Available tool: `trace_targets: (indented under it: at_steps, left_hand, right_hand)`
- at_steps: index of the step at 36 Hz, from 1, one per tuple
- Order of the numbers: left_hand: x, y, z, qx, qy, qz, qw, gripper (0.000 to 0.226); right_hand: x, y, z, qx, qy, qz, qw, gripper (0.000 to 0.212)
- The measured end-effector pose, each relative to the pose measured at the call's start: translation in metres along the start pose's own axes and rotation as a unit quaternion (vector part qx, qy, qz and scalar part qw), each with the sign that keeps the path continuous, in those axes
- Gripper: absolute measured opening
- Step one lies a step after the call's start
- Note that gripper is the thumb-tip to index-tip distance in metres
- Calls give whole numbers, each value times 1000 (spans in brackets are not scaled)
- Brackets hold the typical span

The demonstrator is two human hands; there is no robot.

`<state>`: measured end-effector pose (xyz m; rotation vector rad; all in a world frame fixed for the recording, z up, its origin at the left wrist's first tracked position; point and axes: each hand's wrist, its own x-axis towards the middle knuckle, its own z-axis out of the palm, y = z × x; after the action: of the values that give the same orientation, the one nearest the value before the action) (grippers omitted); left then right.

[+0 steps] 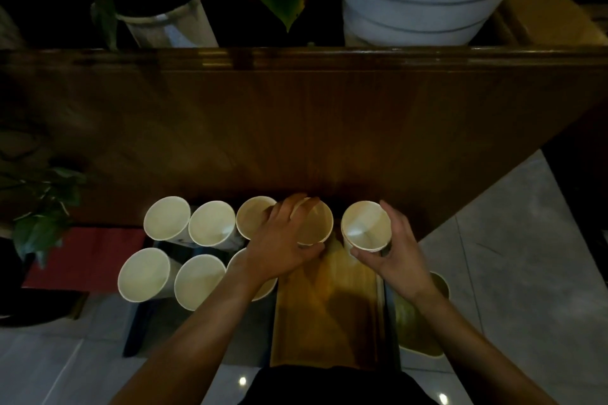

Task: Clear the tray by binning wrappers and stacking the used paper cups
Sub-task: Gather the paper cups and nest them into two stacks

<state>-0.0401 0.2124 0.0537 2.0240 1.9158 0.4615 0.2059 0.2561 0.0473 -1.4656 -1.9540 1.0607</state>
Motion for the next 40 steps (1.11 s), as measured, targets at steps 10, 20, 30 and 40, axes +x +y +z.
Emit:
trace_targets:
  at_steps: [10,20,30,40]
  left_hand:
    - [-5,1,0,5,-2,-13,1000,85]
    - [-17,10,-5,-14,15,-33,999,87]
    - [-72,43,-9,-56,172,-85,980,64]
    - [-148,69,-5,-117,183,-172,961,39]
  right_hand:
    - [-2,5,1,-23,-23,4,999,106]
    - [-5,0,-3,-10,-17,-7,1000,111]
    - [-45,-5,-15,-30,27,-65,997,75]
    - [-91,-5,-20,-59,-27,-75,995,41]
